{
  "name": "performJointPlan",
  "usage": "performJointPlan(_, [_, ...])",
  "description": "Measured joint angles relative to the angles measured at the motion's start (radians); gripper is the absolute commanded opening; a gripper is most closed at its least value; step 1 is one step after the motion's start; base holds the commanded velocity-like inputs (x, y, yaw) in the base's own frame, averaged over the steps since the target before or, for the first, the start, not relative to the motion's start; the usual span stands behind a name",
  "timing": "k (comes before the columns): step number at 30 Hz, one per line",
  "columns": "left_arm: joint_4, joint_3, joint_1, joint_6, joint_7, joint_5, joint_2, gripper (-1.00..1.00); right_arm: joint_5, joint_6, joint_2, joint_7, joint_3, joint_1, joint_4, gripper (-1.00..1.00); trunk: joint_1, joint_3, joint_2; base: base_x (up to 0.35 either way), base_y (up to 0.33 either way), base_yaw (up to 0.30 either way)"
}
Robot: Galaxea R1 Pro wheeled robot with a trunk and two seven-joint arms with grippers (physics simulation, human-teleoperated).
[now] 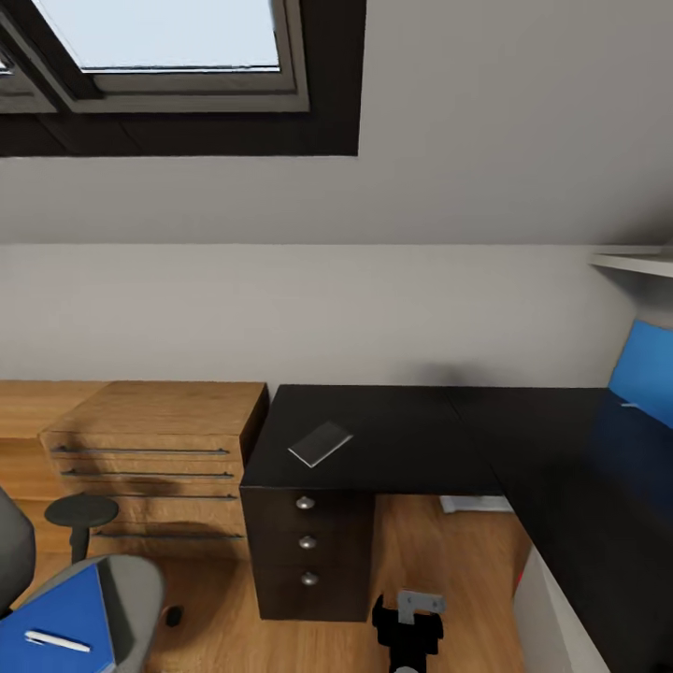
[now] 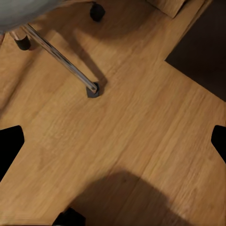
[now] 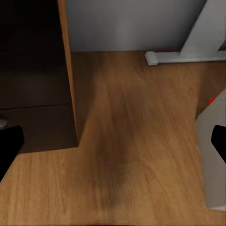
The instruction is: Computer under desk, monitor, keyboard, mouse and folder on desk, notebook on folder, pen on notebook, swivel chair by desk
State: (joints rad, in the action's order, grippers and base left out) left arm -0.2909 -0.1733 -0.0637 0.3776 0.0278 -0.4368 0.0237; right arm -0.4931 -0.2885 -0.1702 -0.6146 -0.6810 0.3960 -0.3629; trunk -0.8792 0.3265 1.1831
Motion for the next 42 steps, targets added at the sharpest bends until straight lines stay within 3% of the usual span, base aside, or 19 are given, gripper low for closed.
performJointPlan(9, [0.000, 0.000, 0.000, 0.000, 0.000, 0.000, -0.001, 1.00, -0.006, -0.079, 0.003, 0.126, 0.006, 0.000, 0.184, 1.00, 0.000, 0.000, 0.000, 0.000, 0.000, 0.279])
performJointPlan(14, [-0.001, 0.000, 0.000, 0.004, 0.003, 0.003, -0.001, 1.00, -0.007, -0.096, 0.022, 0.249, 0.007, 0.001, 0.279, 1.00, 0.000, 0.000, 0.000, 0.000, 0.000, 0.280])
performJointPlan(18, [-0.002, 0.001, 0.000, 0.011, 0.007, 0.004, 0.000, 1.00, -0.021, -0.106, 0.038, 0.269, 0.009, 0.001, 0.292, 1.00, 0.000, 0.000, 0.000, 0.000, 0.000, 0.280])
performJointPlan(24, [-0.006, 0.001, 0.000, 0.042, 0.010, 0.006, 0.001, 1.00, -0.061, -0.136, 0.042, 0.275, 0.006, 0.001, 0.296, 1.00, 0.000, 0.002, 0.000, 0.000, 0.000, 0.280])
performJointPlan(33, [-0.003, 0.001, 0.000, 0.059, 0.010, 0.010, -0.001, 1.00, -0.061, -0.182, 0.044, 0.276, 0.005, -0.001, 0.298, 1.00, 0.000, 0.007, 0.000, 0.000, 0.000, 0.253])
performJointPlan(42, [-0.001, 0.002, 0.000, 0.060, 0.010, 0.010, 0.000, 1.00, -0.061, -0.187, 0.045, 0.276, 0.005, -0.001, 0.300, 1.00, 0.000, 0.009, 0.000, 0.000, 0.000, 0.037])
